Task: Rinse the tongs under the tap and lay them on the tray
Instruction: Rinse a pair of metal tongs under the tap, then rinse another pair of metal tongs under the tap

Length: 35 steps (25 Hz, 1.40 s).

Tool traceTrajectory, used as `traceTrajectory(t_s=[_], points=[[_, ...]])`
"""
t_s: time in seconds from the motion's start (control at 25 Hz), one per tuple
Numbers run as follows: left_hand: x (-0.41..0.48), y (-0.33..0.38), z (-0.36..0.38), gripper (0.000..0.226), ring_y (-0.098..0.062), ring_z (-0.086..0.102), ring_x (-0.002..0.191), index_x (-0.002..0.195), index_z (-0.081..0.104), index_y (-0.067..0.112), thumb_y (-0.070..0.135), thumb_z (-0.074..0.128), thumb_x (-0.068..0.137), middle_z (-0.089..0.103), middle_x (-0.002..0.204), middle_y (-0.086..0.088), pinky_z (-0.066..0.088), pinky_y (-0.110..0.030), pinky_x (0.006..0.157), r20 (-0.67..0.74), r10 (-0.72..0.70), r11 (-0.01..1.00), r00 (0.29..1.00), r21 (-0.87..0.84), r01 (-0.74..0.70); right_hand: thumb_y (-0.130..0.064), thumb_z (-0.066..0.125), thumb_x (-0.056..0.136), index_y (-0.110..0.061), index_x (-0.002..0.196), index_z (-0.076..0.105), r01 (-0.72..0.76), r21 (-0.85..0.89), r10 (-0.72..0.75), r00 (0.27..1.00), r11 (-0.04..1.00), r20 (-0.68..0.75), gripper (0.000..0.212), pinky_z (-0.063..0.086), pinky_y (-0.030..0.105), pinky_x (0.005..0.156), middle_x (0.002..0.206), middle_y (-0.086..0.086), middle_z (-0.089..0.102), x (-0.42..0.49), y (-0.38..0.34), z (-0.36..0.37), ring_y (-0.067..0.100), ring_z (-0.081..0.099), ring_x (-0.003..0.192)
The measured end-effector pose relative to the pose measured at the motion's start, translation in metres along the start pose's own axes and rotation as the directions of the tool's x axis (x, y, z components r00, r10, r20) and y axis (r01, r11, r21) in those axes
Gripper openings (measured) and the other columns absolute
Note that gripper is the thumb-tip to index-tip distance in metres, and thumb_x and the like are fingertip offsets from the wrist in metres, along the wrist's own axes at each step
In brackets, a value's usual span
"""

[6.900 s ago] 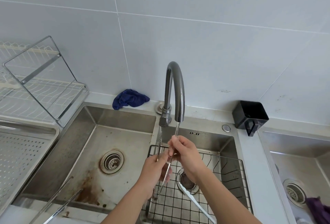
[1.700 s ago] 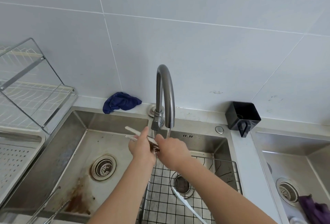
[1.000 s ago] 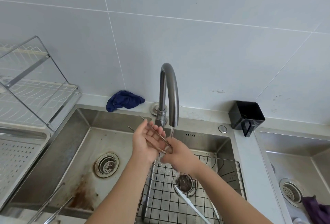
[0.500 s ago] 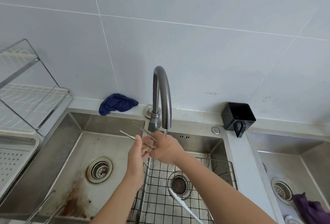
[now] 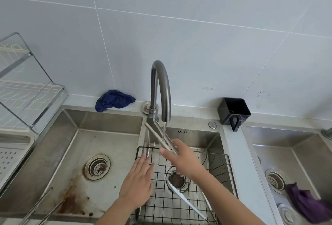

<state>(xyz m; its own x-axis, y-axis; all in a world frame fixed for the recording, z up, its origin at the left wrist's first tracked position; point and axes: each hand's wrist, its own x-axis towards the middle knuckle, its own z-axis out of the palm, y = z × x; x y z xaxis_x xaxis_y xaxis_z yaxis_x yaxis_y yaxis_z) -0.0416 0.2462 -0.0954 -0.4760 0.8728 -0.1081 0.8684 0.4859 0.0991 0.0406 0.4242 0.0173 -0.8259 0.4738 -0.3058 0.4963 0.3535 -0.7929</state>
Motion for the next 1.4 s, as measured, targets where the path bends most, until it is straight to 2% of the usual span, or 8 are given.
traceTrajectory(t_s=[0.16,0.24,0.48,0.68,0.84,1.0,1.28,1.4], points=[[-0.001,-0.004,0.001,0.059,-0.036,0.041,0.146,0.13,0.068,0.012,0.036,0.062,0.077,0.056,0.148,-0.016,0.038,-0.054,0.116,0.046,0.013,0.999,0.999,0.049,-0.016,-0.056,0.069,0.087,-0.03,0.105,0.06,-0.204,0.078,0.209,0.976,0.976,-0.067,0.033,0.05,0.026,0.053,0.086,-0.002,0.071,-0.036,0.045,-0.002,0.006,0.06,0.06],[-0.002,-0.002,0.002,0.057,-0.034,0.04,0.147,0.13,0.068,0.012,0.034,0.062,0.077,0.056,0.148,-0.014,0.033,-0.054,0.12,0.029,0.004,0.999,1.0,0.051,-0.006,-0.053,0.069,0.086,-0.029,0.096,0.056,-0.274,-0.043,0.269,0.958,0.961,-0.097,0.03,0.048,0.021,0.056,0.082,-0.008,0.067,-0.049,0.069,0.002,0.002,0.059,0.061],[-0.002,-0.005,0.005,0.052,-0.034,0.037,0.148,0.127,0.069,0.014,0.031,0.061,0.079,0.056,0.148,-0.013,0.012,-0.049,0.12,0.002,0.008,0.999,1.0,0.051,-0.008,-0.068,0.055,0.087,-0.028,0.131,0.052,-0.331,-0.505,0.27,0.943,0.797,-0.194,0.059,0.05,0.032,0.079,0.122,-0.006,0.058,-0.074,0.128,0.037,0.017,0.061,0.11],[-0.001,-0.005,0.009,0.05,-0.034,0.031,0.151,0.127,0.067,0.015,0.032,0.057,0.081,0.053,0.15,-0.013,0.011,-0.05,0.122,0.005,0.017,0.997,1.0,0.075,-0.018,-0.075,0.045,0.09,-0.028,0.134,0.051,-0.353,-0.617,0.212,0.933,0.704,-0.292,0.064,0.048,0.031,0.092,0.128,-0.007,0.055,-0.088,0.151,0.047,0.016,0.055,0.119],[-0.002,-0.006,0.01,0.046,-0.034,0.029,0.152,0.125,0.067,0.016,0.032,0.056,0.083,0.054,0.149,-0.013,0.014,-0.051,0.126,0.001,0.026,0.996,1.0,0.082,-0.026,-0.062,0.063,0.089,-0.021,0.125,0.064,-0.32,-0.62,0.104,0.928,0.716,-0.358,0.054,0.051,0.036,0.086,0.117,-0.002,0.062,-0.094,0.15,0.052,0.023,0.06,0.108],[-0.002,-0.006,0.008,0.047,-0.033,0.021,0.155,0.131,0.063,0.017,0.031,0.054,0.087,0.047,0.155,-0.012,0.008,-0.05,0.127,-0.01,0.032,0.998,0.999,0.057,-0.031,-0.027,0.094,0.064,-0.018,0.094,0.075,-0.169,-0.655,-0.127,0.916,0.737,-0.38,0.036,0.055,0.04,0.067,0.095,-0.001,0.069,-0.099,0.145,0.064,0.027,0.066,0.084],[-0.041,-0.009,0.007,0.048,-0.029,0.023,0.154,0.142,0.055,0.021,0.031,0.049,0.095,0.04,0.16,-0.006,0.015,-0.048,0.127,-0.087,-0.085,0.993,0.993,-0.09,0.077,-0.034,0.087,0.074,-0.019,0.097,0.075,0.016,-0.645,-0.203,0.955,0.764,-0.217,0.029,0.057,0.039,0.071,0.093,-0.002,0.069,-0.085,0.114,0.098,0.027,0.066,0.084],[-0.069,-0.021,0.004,0.045,-0.029,0.031,0.151,0.139,0.058,0.022,0.03,0.054,0.095,0.047,0.156,-0.007,0.021,-0.044,0.124,-0.137,-0.207,0.968,0.969,-0.172,0.183,-0.04,0.071,0.089,-0.02,0.108,0.072,0.066,-0.648,-0.213,0.965,0.759,-0.151,0.027,0.053,0.04,0.084,0.101,-0.002,0.068,-0.076,0.108,0.109,0.027,0.063,0.096]])
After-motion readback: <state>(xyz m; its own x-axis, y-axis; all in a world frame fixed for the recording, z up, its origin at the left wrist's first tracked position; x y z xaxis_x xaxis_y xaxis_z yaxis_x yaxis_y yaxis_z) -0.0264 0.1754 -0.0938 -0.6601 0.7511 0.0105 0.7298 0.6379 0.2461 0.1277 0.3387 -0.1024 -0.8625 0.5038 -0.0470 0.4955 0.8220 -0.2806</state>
